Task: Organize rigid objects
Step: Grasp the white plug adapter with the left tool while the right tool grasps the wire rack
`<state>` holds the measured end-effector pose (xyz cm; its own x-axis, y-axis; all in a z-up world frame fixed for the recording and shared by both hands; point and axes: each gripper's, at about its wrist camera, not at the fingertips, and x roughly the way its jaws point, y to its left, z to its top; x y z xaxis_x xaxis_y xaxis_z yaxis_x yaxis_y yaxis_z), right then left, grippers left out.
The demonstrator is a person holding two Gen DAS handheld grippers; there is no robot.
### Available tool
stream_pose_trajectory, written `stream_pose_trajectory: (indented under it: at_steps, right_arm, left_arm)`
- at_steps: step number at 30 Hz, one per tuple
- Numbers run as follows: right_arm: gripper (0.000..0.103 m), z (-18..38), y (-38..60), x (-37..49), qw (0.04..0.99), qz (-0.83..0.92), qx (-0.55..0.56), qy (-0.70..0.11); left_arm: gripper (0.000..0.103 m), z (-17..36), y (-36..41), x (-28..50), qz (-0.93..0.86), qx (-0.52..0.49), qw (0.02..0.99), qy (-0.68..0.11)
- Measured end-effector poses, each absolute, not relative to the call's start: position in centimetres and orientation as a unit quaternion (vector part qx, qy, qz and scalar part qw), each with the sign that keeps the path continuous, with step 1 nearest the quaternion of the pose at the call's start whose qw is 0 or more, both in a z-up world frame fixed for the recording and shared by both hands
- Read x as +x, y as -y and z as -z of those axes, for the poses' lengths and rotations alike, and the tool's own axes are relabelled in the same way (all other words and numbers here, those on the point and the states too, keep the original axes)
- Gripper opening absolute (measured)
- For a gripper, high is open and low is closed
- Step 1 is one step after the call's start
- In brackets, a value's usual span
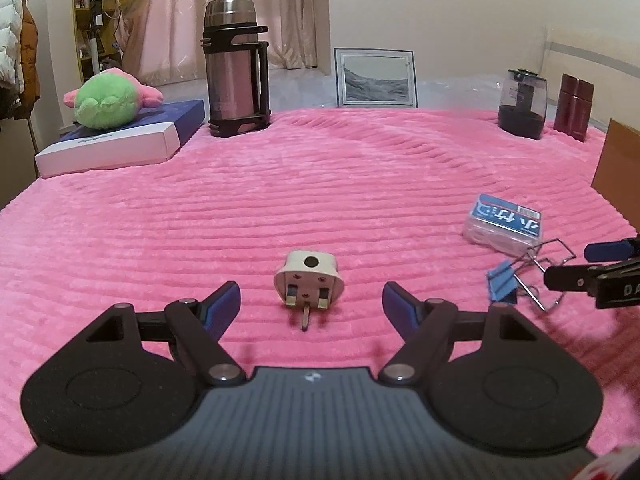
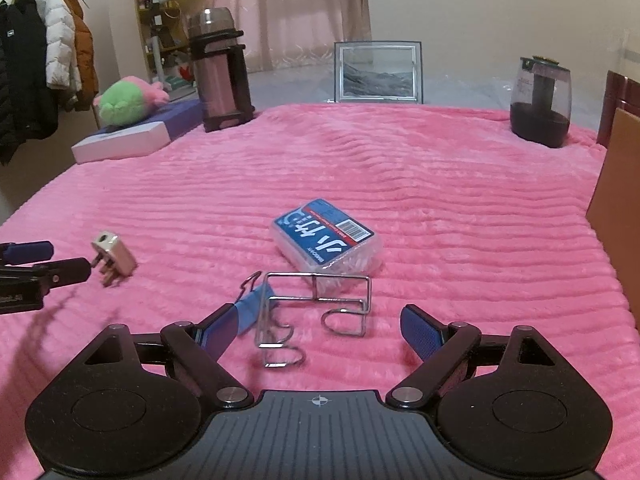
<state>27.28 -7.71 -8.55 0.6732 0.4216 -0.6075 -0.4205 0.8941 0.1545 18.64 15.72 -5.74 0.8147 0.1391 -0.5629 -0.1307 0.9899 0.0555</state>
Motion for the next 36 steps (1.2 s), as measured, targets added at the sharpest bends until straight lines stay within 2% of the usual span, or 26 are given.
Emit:
stream_pose_trajectory:
  at_steps: [5,14,30,36]
  right_arm:
    - [0.084,9.3,7.3,28.2,0.917,-0.226,0.003,-0.329]
    - [0.064,9.7,6.8,28.7,0.920,-0.221,0.003,-0.323]
    - [0.064,8.0,8.8,26.9,0.937,-0.188,-0.011,-0.296]
    - [0.064,8.1,9.7,26.7,0.936,-0.181,-0.007,-0.301]
  left_arm:
    - [0.074,6.1,-16.0,19.3,-0.068,0.005,0.953,-0.295]
    - [0.074,6.8,-16.1,19.9,-0.060,0.001,0.954,-0.295]
    - [0.073,7.5,-16.9,21.3,-0.056,0.001,0.954,-0.294]
    - [0.060,8.1,-17.1,22.6,-0.050,0.015,0.952,-0.303]
